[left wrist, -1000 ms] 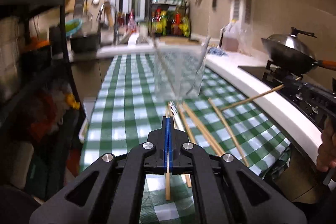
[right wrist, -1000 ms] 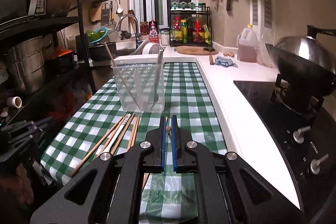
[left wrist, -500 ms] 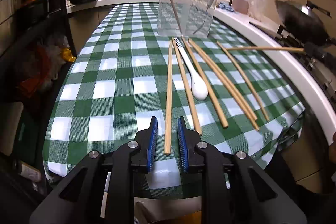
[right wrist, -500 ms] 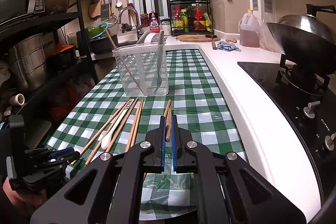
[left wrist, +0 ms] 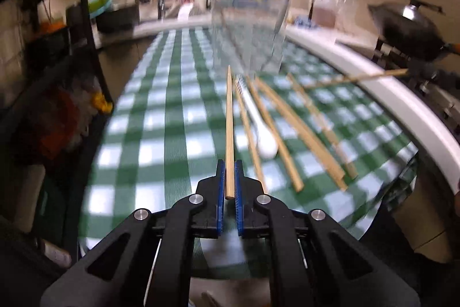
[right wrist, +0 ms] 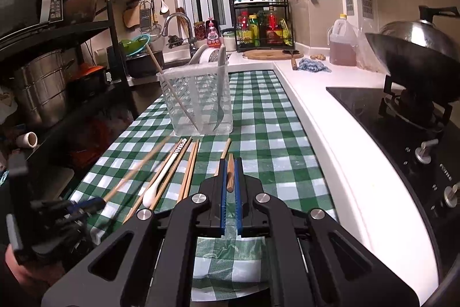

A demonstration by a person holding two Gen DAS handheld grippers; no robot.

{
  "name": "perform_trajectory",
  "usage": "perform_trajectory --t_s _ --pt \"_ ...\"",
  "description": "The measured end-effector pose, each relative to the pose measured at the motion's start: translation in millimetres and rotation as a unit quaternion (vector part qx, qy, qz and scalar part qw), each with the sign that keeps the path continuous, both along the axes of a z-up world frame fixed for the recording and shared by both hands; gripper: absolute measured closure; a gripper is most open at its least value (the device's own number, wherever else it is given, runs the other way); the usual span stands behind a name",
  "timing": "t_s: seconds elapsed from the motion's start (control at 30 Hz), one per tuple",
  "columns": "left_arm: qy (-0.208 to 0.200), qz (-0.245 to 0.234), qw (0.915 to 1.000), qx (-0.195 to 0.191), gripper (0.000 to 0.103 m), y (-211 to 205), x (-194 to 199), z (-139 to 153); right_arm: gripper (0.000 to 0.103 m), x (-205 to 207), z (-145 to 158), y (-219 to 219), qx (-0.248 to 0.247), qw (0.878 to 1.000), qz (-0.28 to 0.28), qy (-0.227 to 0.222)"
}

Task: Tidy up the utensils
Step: 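Lift and carry the chopsticks in both tools toward the clear container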

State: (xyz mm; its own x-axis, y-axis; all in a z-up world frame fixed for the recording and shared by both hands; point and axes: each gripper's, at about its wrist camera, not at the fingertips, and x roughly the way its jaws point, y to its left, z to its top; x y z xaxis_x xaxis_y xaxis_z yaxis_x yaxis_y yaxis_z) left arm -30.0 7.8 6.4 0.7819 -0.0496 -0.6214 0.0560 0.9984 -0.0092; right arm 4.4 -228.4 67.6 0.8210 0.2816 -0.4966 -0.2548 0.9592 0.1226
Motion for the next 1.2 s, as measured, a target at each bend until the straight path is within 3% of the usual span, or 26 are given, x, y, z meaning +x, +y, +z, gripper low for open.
perform_trajectory --t_s 0.2,0.37,0.57,0.97,1.2 --pt "-0.07 -0.018 0.997 0.028 0.097 -5 -2 41 0.098 4 17 -2 -0.005 1.0 0.001 -0.018" --pt "-0.081 -0.018 0.9964 0.015 0.097 2 5 62 0.098 8 28 -2 -0.009 1.0 0.006 -0.03" --pt "-0.07 -0.019 0.9973 0.012 0.097 3 1 56 0.098 11 29 0 -0.007 1.0 0.01 -0.028" --pt "-0.122 -0.008 0.9923 0.018 0.097 10 4 83 0.098 12 28 1 -0.004 1.0 0.014 -0.026" --pt "-0.149 -0.003 0.9889 0.006 0.097 17 27 112 0.098 21 49 4 -0.004 0.999 0.024 -0.042"
